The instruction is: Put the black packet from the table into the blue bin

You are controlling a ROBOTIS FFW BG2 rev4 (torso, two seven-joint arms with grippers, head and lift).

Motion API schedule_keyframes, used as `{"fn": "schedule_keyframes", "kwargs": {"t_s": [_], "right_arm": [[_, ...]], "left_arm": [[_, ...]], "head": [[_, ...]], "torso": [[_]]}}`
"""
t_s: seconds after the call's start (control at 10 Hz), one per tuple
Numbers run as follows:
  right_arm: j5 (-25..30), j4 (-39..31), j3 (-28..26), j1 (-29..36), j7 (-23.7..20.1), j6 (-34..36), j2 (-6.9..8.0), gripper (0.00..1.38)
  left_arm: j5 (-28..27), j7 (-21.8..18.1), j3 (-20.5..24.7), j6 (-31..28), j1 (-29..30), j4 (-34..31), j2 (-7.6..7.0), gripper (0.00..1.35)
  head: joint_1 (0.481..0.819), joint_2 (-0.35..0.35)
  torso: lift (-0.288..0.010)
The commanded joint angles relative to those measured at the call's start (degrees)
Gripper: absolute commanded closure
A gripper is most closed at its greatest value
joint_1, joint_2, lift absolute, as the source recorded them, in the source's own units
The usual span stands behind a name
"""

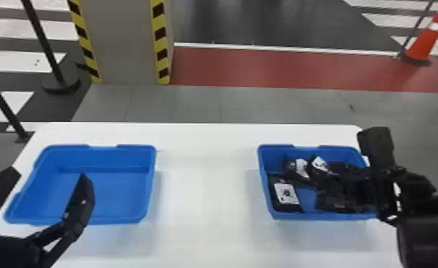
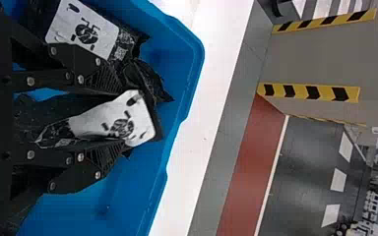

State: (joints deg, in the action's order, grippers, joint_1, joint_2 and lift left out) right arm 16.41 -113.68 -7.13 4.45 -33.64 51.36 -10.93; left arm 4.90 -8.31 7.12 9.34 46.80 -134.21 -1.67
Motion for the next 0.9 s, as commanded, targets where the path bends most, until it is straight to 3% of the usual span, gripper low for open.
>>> {"fn": "schedule_keyframes", "kwargs": {"t_s": [0.0,0.2,0.4,0.8], "right_arm": [[-1.1,-4.8,-4.0,5.3,0.5,-6.4,1.26,0.01],[-8.5,-14.9,-6.8,16.6,6.9,-19.6,4.08,0.03],[-16.9,-19.3,-7.3,26.1,11.7,-35.0,6.36,0.05],[-23.4,-22.1,-7.2,37.3,13.0,-50.0,7.94,0.09]], "left_arm": [[-0.1,0.0,0.1,0.2,0.2,0.0,0.09,0.11],[-0.2,0.0,0.7,0.8,0.4,-0.2,0.44,0.11],[-0.2,0.0,0.7,0.9,0.4,-0.2,0.44,0.11],[-0.2,0.0,0.9,1.1,0.6,-0.2,0.44,0.11]], "head": [[0.695,-0.077],[0.695,-0.094],[0.695,-0.071],[0.695,-0.016]], "torso": [[-0.110],[-0.110],[-0.110],[-0.110]]}}
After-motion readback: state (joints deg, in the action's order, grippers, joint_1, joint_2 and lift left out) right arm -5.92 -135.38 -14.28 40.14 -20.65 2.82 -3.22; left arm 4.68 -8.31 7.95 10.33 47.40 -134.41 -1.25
